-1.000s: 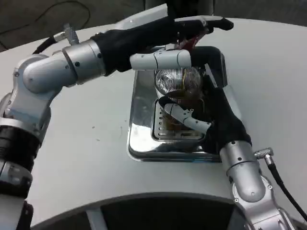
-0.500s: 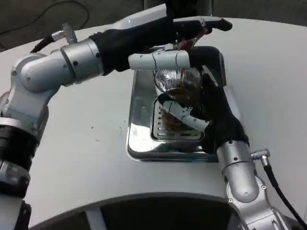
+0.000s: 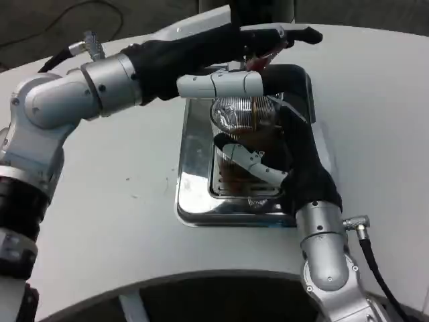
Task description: Grasp the cup under the faucet to collect the drink, then remove the cup.
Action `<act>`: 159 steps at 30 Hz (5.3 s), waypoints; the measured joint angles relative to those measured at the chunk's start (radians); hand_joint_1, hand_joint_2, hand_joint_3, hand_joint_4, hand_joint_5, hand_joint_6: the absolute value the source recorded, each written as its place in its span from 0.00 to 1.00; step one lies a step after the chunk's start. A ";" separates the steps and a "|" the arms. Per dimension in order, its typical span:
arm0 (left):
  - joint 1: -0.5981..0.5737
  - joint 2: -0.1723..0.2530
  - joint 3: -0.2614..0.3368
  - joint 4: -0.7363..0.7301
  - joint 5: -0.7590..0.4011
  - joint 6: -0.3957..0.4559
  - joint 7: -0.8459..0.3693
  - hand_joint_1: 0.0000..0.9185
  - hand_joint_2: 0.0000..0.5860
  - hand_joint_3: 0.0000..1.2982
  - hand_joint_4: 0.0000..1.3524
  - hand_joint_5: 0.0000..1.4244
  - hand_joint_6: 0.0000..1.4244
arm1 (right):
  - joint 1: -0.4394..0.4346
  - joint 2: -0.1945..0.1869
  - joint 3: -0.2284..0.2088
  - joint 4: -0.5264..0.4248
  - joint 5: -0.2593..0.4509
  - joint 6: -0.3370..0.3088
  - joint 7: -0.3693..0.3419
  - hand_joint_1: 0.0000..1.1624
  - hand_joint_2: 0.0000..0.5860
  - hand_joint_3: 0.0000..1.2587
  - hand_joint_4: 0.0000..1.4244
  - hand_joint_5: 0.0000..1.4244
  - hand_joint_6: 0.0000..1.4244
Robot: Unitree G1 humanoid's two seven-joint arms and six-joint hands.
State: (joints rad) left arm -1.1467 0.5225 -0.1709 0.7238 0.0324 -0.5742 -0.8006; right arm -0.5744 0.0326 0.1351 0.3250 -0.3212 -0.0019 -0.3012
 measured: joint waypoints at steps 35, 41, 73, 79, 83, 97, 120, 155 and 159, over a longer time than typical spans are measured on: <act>0.138 -0.018 0.186 -0.190 -0.141 -0.027 0.066 0.00 0.17 0.11 0.10 0.16 0.14 | 0.074 0.044 0.024 -0.092 -0.086 -0.040 -0.170 0.68 0.43 0.41 0.45 0.52 0.45; 0.146 -0.020 0.202 -0.242 -0.164 -0.024 0.069 0.00 0.17 0.14 0.13 0.19 0.16 | 0.073 0.043 0.022 -0.093 -0.086 -0.040 -0.170 0.69 0.43 0.42 0.45 0.53 0.46; 0.567 0.062 0.425 -0.672 -0.305 0.154 0.095 0.00 0.20 0.19 0.20 0.23 0.21 | 0.167 0.057 0.016 -0.227 -0.101 -0.027 -0.174 0.72 0.33 0.54 0.59 0.73 0.71; 0.676 0.065 0.486 -0.719 -0.332 0.174 0.122 0.00 0.20 0.19 0.20 0.23 0.22 | 0.188 0.059 0.019 -0.259 -0.110 -0.020 -0.171 0.72 0.33 0.56 0.61 0.75 0.73; 0.730 0.065 0.512 -0.735 -0.337 0.186 0.131 0.00 0.20 0.19 0.20 0.23 0.22 | 0.202 0.059 0.019 -0.268 -0.114 -0.019 -0.171 0.72 0.32 0.56 0.61 0.76 0.75; 0.907 0.065 0.520 -0.786 -0.323 0.177 0.140 0.00 0.20 0.20 0.20 0.23 0.22 | 0.209 0.046 0.022 -0.315 -0.168 -0.019 -0.172 0.74 0.31 0.59 0.64 0.79 0.80; 0.955 0.069 0.549 -0.761 -0.269 0.141 0.153 0.00 0.20 0.19 0.20 0.22 0.21 | 0.299 -0.016 0.024 -0.468 -0.247 0.002 -0.114 0.75 0.29 0.62 0.67 0.82 0.85; 1.090 0.170 0.547 -0.777 -0.054 0.024 0.205 0.00 0.20 0.10 0.03 0.06 0.07 | 0.562 -0.045 0.074 -0.809 -0.298 0.004 0.034 0.77 0.25 0.68 0.71 0.86 0.91; 1.106 0.171 0.547 -0.799 -0.052 0.024 0.206 0.00 0.20 0.09 0.03 0.06 0.07 | 0.573 -0.040 0.077 -0.842 -0.286 0.004 0.056 0.77 0.25 0.68 0.72 0.86 0.91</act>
State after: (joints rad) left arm -0.0409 0.6937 0.3760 -0.0748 -0.0198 -0.5502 -0.5942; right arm -0.0018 -0.0072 0.2125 -0.5169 -0.6075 0.0016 -0.2450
